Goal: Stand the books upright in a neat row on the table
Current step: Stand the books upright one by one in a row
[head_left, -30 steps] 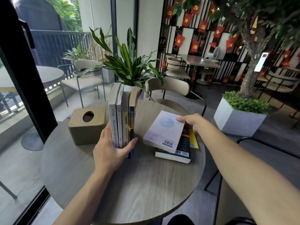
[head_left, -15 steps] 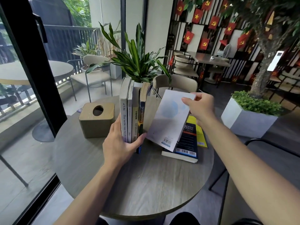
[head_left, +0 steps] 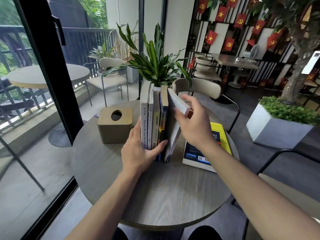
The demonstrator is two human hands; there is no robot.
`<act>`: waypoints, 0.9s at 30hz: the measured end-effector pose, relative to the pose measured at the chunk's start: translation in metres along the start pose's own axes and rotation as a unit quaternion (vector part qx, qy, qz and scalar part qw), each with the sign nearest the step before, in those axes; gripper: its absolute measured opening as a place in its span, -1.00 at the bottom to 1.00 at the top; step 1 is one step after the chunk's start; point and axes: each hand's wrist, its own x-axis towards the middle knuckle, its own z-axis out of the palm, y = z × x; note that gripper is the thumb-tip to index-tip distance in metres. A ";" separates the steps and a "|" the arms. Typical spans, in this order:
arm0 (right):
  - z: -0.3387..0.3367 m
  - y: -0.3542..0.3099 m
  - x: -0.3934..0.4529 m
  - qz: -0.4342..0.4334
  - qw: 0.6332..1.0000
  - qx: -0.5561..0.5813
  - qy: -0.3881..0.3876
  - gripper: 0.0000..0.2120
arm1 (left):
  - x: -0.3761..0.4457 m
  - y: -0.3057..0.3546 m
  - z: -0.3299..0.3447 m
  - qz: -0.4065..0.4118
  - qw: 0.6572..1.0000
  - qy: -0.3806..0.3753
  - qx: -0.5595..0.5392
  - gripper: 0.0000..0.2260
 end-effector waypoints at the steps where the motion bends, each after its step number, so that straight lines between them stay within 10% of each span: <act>1: -0.002 0.000 0.000 0.006 0.999 -0.003 -0.036 -0.61 | 0.000 0.000 0.000 0.001 1.000 0.000 0.000 -0.06; 11: -0.009 0.007 0.003 0.092 0.952 0.109 -0.271 -0.22 | 0.000 0.001 -0.001 0.012 1.000 -0.013 -0.012 0.05; 27: 0.009 0.012 -0.006 0.059 0.966 0.102 -0.232 -0.28 | -0.001 0.008 0.003 0.007 1.000 0.015 0.010 0.04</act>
